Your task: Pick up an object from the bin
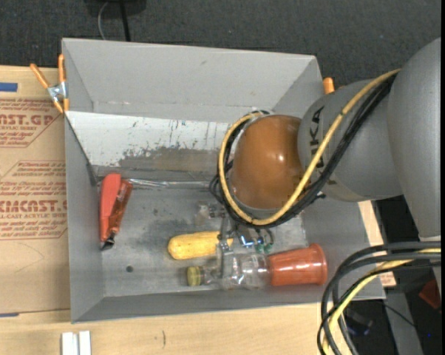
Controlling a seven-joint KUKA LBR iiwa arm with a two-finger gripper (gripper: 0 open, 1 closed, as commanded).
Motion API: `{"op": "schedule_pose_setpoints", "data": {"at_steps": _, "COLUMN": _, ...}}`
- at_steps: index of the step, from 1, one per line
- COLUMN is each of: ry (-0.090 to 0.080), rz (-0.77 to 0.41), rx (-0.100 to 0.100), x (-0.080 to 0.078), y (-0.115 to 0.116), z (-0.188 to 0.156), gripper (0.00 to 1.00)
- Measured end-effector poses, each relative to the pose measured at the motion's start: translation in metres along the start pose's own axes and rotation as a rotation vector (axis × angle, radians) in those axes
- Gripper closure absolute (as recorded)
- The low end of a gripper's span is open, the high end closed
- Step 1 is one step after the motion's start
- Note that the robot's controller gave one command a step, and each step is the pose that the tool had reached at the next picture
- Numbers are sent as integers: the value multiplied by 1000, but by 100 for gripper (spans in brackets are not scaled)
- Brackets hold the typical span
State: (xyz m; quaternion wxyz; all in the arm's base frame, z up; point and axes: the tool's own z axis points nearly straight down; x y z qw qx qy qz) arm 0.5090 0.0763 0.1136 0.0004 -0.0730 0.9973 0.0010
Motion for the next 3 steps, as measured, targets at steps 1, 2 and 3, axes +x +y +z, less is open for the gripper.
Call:
{"op": "schedule_pose_setpoints", "data": {"at_steps": 1, "ry": -1, "rz": 52, "rx": -3, "x": -7, "y": -4, "z": 28, "gripper": 100}}
{"op": "schedule_pose_setpoints", "data": {"at_steps": 2, "ry": -1, "rz": 52, "rx": -3, "x": -7, "y": -4, "z": 28, "gripper": 100}}
{"op": "schedule_pose_setpoints", "data": {"at_steps": 3, "ry": -3, "rz": 2, "rx": -3, "x": -4, "y": 4, "z": -98, "gripper": 100}}
